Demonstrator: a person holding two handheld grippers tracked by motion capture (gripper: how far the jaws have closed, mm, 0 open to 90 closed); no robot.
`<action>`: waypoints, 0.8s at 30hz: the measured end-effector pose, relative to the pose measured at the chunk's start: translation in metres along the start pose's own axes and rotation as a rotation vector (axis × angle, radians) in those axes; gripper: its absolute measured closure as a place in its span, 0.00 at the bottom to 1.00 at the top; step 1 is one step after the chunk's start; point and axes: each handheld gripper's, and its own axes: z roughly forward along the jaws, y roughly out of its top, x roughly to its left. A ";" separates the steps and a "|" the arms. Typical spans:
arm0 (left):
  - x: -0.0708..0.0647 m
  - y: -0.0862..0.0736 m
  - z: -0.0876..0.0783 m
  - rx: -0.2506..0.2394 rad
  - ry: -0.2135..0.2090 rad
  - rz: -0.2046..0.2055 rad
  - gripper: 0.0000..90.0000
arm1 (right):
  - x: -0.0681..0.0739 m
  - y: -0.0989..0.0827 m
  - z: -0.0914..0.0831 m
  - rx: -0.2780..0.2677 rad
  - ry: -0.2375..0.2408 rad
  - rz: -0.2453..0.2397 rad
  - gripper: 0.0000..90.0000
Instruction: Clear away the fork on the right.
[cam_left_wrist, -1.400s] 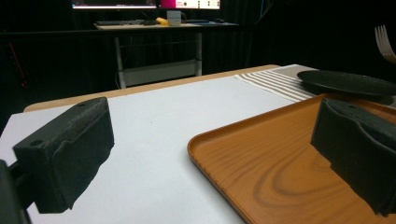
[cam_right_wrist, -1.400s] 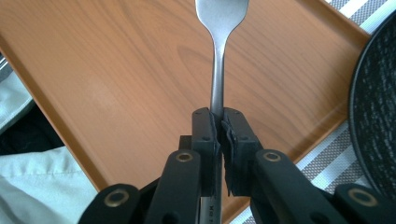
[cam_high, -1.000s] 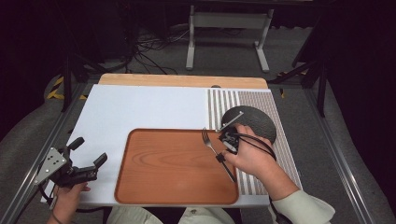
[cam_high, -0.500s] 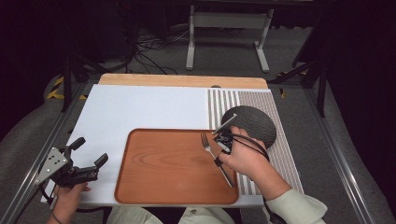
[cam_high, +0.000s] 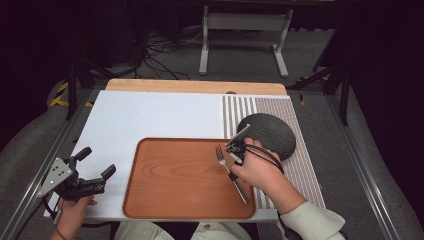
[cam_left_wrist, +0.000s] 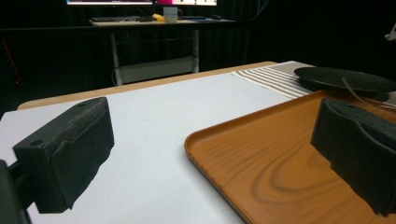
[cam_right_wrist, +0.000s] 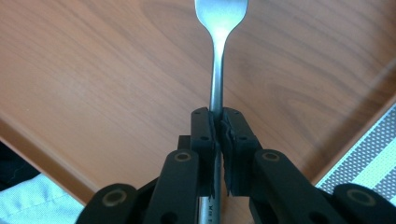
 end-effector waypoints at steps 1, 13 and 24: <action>0.000 0.000 0.000 0.000 0.000 0.001 0.00 | 0.000 0.000 0.000 0.000 0.000 0.000 0.93; 0.000 0.000 0.000 0.000 -0.001 0.002 0.00 | -0.001 0.003 0.010 0.028 0.000 0.036 0.93; 0.000 0.000 0.000 0.000 -0.001 0.003 0.00 | -0.004 0.003 0.014 0.040 0.002 0.057 0.93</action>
